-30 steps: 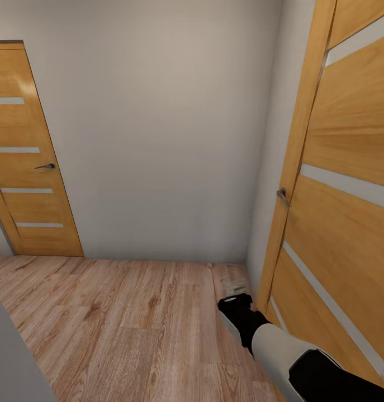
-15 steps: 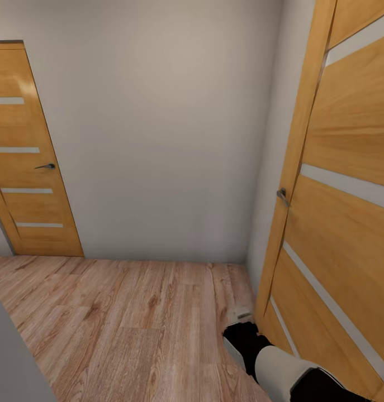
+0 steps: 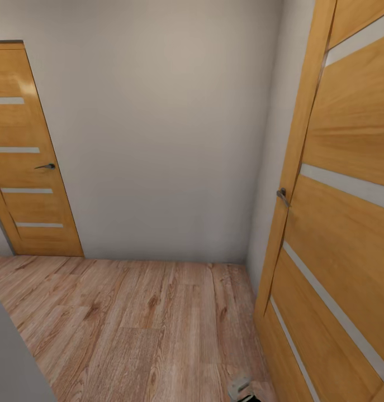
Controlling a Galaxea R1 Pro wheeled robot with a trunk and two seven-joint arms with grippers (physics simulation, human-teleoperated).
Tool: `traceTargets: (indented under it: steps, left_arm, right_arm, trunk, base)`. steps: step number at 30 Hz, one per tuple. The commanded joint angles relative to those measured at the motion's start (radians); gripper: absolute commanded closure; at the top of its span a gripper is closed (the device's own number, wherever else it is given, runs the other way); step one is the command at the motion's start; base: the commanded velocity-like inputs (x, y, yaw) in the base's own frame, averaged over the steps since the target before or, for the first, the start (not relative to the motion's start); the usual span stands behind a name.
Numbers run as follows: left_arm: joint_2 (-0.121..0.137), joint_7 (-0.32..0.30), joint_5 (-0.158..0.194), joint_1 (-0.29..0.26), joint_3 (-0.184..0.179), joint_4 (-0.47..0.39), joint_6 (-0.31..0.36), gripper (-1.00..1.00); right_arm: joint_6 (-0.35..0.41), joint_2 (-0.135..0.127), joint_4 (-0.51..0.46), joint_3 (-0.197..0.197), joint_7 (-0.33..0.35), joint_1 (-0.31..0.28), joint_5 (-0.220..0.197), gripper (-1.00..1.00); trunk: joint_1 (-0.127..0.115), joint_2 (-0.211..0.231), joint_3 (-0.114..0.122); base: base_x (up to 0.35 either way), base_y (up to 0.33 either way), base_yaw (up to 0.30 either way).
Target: Move the two storage containers from the living room to the garage. In the garage, place one container on the floor and stack the other container on top of it (either order is fine).
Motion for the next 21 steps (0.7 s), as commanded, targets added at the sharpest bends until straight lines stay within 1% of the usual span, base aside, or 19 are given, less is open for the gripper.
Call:
traceTargets:
  steps: [1, 5, 10, 12, 16, 17, 20, 21]
  left_arm:
    - [0.0, 0.002, 0.0, 0.0, 0.0, -0.001, 0.0, -1.0]
    - [0.0, 0.002, 0.001, 0.0, 0.0, -0.001, 0.0, -1.0]
    - [0.0, 0.002, 0.001, 0.0, 0.0, -0.001, 0.0, -1.0]
    - [0.0, 0.002, 0.001, 0.0, 0.0, -0.001, 0.0, -1.0]
    - [0.001, 0.002, 0.001, 0.0, 0.0, -0.001, 0.0, -1.0]
    - [0.0, 0.002, 0.001, 0.0, 0.0, -0.001, 0.0, -1.0]
    - [0.001, 0.002, 0.001, 0.0, 0.0, -0.001, 0.0, -1.0]
    - [0.001, 0.002, 0.001, 0.0, 0.0, -0.001, 0.0, -1.0]
  right_arm:
    - [-0.004, 0.0, 0.005, 0.008, 0.004, 0.003, -0.008, -1.0]
    - [-0.028, -0.003, 0.011, 0.008, 0.032, 0.041, -0.004, -1.0]
    - [-0.089, -0.006, 0.012, 0.007, 0.038, 0.096, -0.002, -1.0]
    - [-0.101, -0.008, 0.012, 0.007, 0.038, 0.116, -0.002, -1.0]
    - [-0.145, -0.039, 0.012, 0.007, 0.039, 0.167, -0.001, -1.0]
    - [-0.153, -0.042, 0.012, 0.007, 0.039, 0.174, -0.001, -1.0]
    - [-0.192, -0.064, 0.012, 0.007, 0.041, 0.213, -0.001, -1.0]
    - [-0.197, -0.068, 0.012, 0.007, 0.041, 0.219, -0.001, -1.0]
  trunk:
    - [0.0, -0.001, -0.001]
    - [0.0, -0.001, -0.001]
    - [0.0, -0.001, -0.001]
    - [0.0, -0.001, -0.001]
    - [0.0, -0.001, -0.001]
    - [0.0, -0.001, -0.001]
    - [0.0, -0.001, -0.001]
    - [0.0, -0.001, -0.001]
  base:
    - [0.0, 0.0, 0.0]
    - [0.0, 0.0, 0.0]
    - [0.0, 0.0, 0.0]
    - [0.0, 0.0, 0.0]
    - [0.0, 0.0, 0.0]
    - [0.0, 0.0, 0.0]
    - [0.0, 0.0, 0.0]
    - [0.0, 0.0, 0.0]
